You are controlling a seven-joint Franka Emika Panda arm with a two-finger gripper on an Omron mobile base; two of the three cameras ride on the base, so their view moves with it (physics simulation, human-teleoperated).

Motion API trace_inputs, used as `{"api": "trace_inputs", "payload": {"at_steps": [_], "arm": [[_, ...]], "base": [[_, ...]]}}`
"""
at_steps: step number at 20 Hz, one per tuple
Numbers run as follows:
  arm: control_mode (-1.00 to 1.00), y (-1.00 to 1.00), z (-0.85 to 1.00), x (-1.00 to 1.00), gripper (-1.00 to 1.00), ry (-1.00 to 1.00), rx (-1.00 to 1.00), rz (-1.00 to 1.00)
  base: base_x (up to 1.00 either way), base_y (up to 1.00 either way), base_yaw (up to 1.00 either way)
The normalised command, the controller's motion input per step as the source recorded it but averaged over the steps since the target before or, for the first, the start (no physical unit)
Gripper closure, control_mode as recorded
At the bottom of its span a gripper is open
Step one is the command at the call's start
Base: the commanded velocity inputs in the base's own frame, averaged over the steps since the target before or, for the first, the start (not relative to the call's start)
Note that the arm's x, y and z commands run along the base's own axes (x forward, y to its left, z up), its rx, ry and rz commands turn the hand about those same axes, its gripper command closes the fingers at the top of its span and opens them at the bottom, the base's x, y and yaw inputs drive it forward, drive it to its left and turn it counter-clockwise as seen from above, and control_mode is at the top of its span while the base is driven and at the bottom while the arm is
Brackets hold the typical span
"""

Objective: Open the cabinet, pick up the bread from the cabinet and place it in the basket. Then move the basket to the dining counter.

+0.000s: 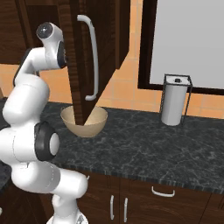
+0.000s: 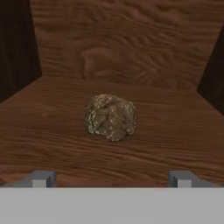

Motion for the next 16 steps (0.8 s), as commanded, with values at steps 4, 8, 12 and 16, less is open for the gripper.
{"api": "trace_inputs", "payload": {"at_steps": [4, 8, 12, 16], "arm": [[-1.00, 0.00, 0.04, 0.50, -1.00, 0.05, 0.00, 0.00], [-1.00, 0.00, 0.01, 0.41, -1.00, 0.04, 0.00, 0.00], [-1.00, 0.00, 0.00, 0.42, -1.00, 0.08, 0.00, 0.00], [-1.00, 0.00, 0.00, 0.39, -1.00, 0.04, 0.00, 0.00]], "base": [[0.00, 0.00, 0.00], [0.00, 0.00, 0.00], [0.00, 0.00, 0.00], [0.00, 0.00, 0.00]]}}
